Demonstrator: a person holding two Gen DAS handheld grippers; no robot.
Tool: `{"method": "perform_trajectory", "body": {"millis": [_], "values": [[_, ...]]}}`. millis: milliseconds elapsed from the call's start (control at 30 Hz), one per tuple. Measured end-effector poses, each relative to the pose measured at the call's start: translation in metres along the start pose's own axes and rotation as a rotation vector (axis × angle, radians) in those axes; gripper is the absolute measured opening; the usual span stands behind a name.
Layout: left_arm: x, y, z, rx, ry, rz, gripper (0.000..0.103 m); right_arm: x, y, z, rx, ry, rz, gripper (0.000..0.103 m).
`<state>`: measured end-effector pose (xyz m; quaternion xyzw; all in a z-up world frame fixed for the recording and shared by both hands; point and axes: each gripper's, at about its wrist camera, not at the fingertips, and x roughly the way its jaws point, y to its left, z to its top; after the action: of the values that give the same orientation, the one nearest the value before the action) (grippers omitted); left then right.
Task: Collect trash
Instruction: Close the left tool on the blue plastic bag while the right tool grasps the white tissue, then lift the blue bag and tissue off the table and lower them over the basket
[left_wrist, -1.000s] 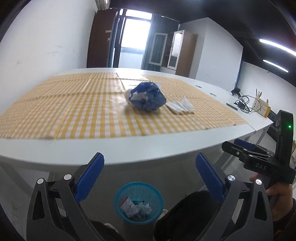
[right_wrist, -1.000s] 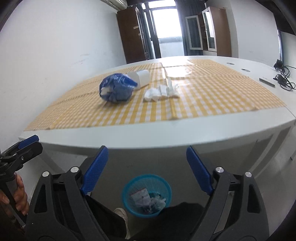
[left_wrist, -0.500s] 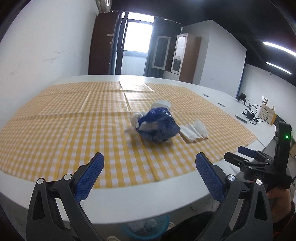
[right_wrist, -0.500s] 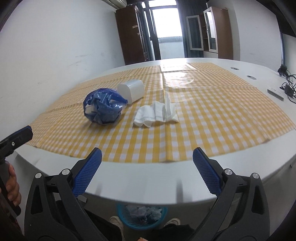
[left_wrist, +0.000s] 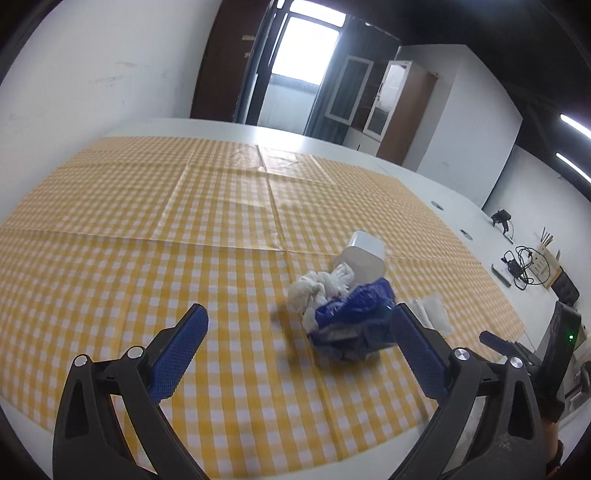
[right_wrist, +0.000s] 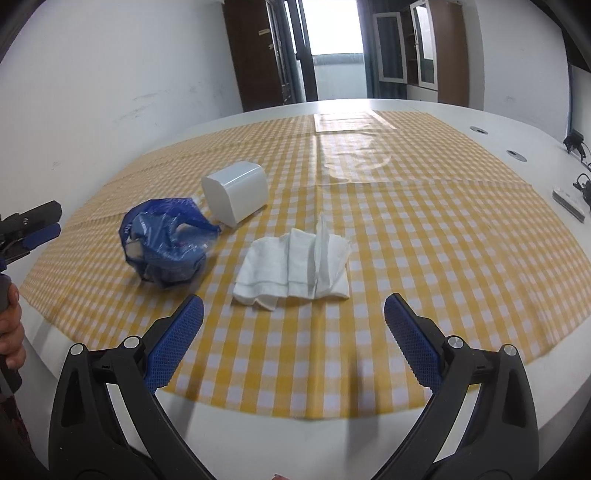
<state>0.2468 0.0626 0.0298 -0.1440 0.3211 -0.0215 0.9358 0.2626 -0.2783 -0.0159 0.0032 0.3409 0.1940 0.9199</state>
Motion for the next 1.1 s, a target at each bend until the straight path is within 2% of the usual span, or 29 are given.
{"method": "perform_trajectory", "body": {"millis": [167,267,500,600,700,733,767,800,833,900,967,1033,1100], "values": [[0.029,0.007,0.013,-0.01,0.065,-0.016,0.096,0.02,-0.005,0.014,-0.005,0.052,-0.017,0.085],[0.034,0.003,0.01,-0.001,0.092,-0.098,0.095,0.031,-0.011,0.02,0.005,0.078,-0.019,0.083],[0.05,-0.03,-0.002,0.142,0.124,-0.167,0.095,0.055,-0.013,0.027,0.017,0.138,-0.017,0.064],[0.059,-0.041,-0.005,0.191,0.145,-0.194,0.095,0.062,-0.009,0.027,0.02,0.167,-0.004,0.047],[0.069,-0.048,-0.009,0.206,0.164,-0.199,0.094,0.064,-0.003,0.025,-0.018,0.164,-0.029,0.033],[0.073,-0.053,-0.013,0.223,0.173,-0.195,0.092,0.064,-0.001,0.024,-0.026,0.162,-0.03,0.027],[0.076,-0.057,-0.016,0.243,0.175,-0.181,0.089,0.063,0.0,0.023,-0.031,0.161,-0.033,0.025],[0.078,-0.061,-0.02,0.267,0.173,-0.162,0.081,0.063,0.001,0.022,-0.035,0.16,-0.035,0.019],[0.079,-0.065,-0.024,0.285,0.166,-0.15,0.078,0.061,0.0,0.02,-0.035,0.158,-0.035,0.015],[0.079,-0.069,-0.029,0.284,0.162,-0.163,0.066,0.057,-0.002,0.018,-0.025,0.154,-0.026,0.008],[0.076,-0.067,-0.032,0.271,0.153,-0.172,0.058,0.05,-0.005,0.014,-0.01,0.141,-0.013,0.007],[0.069,-0.066,-0.036,0.264,0.134,-0.177,0.045,0.041,-0.009,0.012,0.005,0.118,-0.007,0.006],[0.06,-0.06,-0.04,0.231,0.105,-0.189,0.041,0.032,-0.011,0.009,0.019,0.095,0.001,0.006]]}}
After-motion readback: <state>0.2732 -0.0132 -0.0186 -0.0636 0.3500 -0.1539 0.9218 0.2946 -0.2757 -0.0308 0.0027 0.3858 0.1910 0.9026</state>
